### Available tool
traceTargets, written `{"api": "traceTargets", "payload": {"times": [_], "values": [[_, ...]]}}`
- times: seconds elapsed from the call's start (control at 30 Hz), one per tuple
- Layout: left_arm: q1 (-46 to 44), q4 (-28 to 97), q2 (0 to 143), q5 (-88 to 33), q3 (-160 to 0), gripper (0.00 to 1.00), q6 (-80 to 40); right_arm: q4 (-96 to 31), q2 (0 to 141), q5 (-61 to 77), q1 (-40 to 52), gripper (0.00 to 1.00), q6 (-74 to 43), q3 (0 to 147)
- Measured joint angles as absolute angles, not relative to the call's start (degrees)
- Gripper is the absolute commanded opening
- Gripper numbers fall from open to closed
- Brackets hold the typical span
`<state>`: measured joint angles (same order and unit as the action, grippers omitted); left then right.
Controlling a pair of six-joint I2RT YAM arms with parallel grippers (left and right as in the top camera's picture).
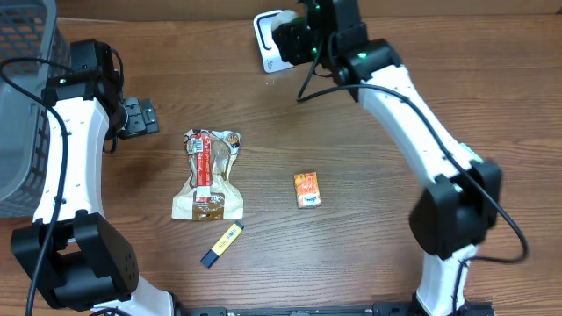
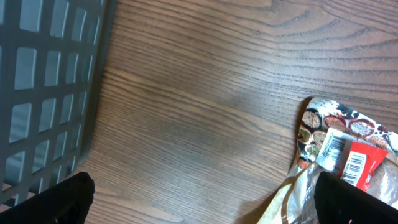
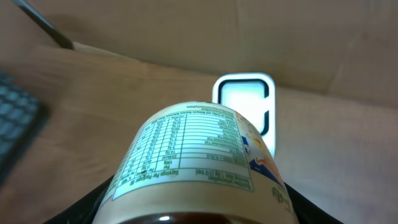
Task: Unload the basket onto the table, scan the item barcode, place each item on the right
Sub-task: 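Hold the jar in front of the white scanner window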
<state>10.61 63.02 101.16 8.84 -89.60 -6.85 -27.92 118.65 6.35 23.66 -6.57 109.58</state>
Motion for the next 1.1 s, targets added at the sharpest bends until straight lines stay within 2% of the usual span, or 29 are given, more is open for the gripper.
{"api": "traceTargets", "payload": {"times": [0.5,0.87,1.1], "values": [[10.6,63.0,101.2,8.8,-89.6,1.00,-6.8,9.5,136.0,0.8,23.7,0.09,-1.5,109.6],[10.6,63.0,101.2,8.8,-89.6,1.00,-6.8,22.3,144.1,-1.8,23.7,0.06,-1.3,109.6],[10.6,63.0,101.2,8.8,-89.6,1.00,-6.9,24.0,147.2,-2.2,23.7,0.06,-1.3,109.6]]}}
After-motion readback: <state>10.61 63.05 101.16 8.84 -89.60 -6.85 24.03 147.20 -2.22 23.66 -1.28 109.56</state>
